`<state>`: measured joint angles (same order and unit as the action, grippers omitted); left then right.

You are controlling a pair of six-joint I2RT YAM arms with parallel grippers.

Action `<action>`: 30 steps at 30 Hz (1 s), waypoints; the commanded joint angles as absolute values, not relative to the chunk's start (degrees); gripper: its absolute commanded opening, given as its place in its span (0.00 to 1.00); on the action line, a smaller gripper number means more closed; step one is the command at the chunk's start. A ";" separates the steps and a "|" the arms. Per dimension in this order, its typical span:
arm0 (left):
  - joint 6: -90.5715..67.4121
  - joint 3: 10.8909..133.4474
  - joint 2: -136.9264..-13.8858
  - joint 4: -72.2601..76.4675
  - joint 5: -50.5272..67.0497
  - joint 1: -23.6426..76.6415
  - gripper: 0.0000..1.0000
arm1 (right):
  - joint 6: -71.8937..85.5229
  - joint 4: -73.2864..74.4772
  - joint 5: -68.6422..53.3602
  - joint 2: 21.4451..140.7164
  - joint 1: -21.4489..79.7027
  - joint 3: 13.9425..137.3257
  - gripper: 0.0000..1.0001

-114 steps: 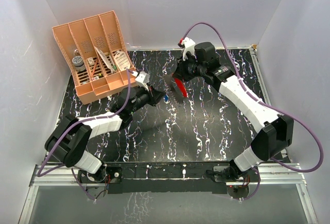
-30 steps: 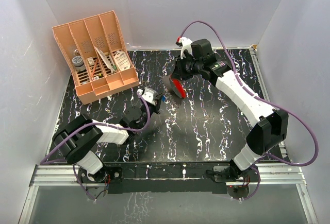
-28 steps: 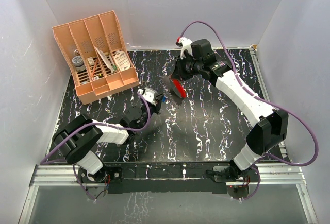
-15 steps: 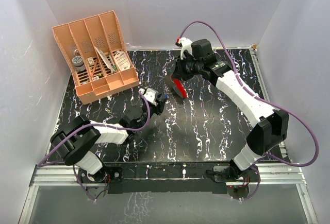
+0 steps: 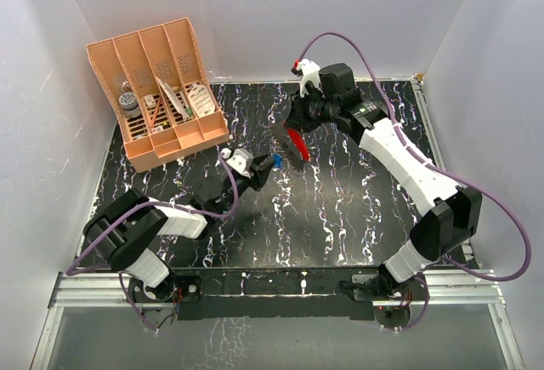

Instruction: Put the keys on the keyring

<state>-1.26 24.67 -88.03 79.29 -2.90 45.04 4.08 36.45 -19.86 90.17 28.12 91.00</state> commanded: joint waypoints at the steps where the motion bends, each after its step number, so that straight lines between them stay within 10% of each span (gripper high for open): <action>1: -6.22 21.84 -90.50 92.14 10.05 39.02 0.33 | 2.77 34.11 -21.19 86.03 28.12 92.05 0.00; 17: -9.56 23.29 -95.79 101.39 22.26 34.79 0.34 | 2.06 34.05 -23.19 84.81 28.10 90.79 0.00; 30: -15.85 25.64 -84.53 89.01 23.20 28.41 0.58 | 0.18 33.62 -19.77 85.22 28.12 85.43 0.00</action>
<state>-14.35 22.20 -89.52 89.84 20.18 30.33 1.45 36.27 -21.30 87.46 28.12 86.37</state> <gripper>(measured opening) 0.549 0.046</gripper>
